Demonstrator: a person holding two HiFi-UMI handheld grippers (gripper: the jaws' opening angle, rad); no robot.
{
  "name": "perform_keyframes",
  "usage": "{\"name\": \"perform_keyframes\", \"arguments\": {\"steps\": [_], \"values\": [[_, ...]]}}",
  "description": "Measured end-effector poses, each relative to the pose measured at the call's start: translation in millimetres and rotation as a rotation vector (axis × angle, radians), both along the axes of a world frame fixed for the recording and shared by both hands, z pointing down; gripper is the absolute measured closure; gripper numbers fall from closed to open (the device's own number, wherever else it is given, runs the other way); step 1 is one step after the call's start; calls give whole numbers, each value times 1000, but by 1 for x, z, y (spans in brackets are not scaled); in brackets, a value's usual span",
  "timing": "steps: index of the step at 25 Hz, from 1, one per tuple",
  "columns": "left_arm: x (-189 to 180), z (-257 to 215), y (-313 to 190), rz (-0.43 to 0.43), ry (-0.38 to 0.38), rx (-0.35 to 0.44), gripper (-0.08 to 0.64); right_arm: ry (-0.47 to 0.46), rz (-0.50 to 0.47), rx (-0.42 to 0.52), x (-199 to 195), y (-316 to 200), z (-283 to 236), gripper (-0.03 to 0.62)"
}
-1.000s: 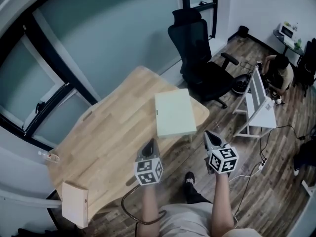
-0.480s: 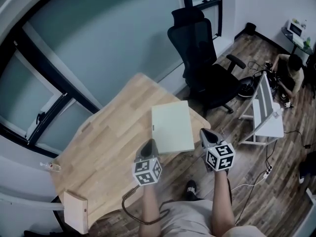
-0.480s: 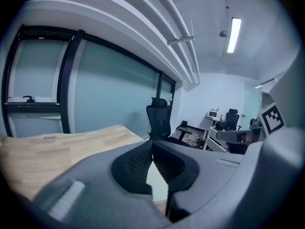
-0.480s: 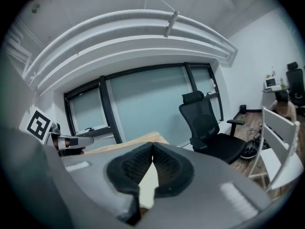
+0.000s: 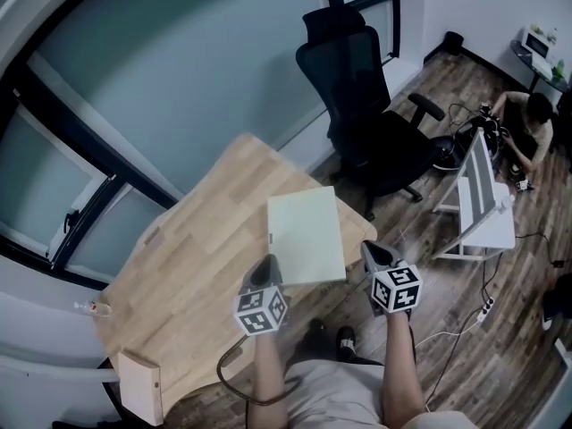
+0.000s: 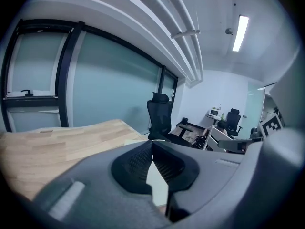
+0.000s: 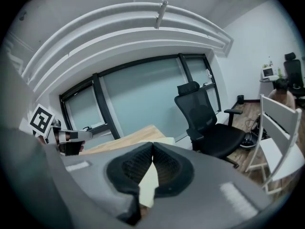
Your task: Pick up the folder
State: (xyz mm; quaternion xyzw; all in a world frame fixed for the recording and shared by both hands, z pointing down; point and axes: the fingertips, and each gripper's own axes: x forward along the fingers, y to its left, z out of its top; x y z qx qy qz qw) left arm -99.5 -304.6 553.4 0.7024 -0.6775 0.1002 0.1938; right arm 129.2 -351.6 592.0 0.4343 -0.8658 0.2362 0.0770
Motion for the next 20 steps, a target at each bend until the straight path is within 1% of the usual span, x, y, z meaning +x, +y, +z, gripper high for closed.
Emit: {"name": "perform_keyframes", "arguments": {"steps": [6, 9, 13, 17, 20], "values": [[-8, 15, -25, 16, 12, -32, 552, 21, 3, -27, -7, -19, 14, 591], [-16, 8, -42, 20, 18, -22, 552, 19, 32, -33, -7, -34, 15, 591], [-31, 2, -65, 44, -6, -15, 552, 24, 57, -72, -17, -48, 27, 591], [-56, 20, -78, 37, 9, -55, 551, 47, 47, -97, -38, -60, 35, 591], [-70, 44, -83, 39, 42, -94, 551, 46, 61, -92, -51, -68, 37, 591]]}}
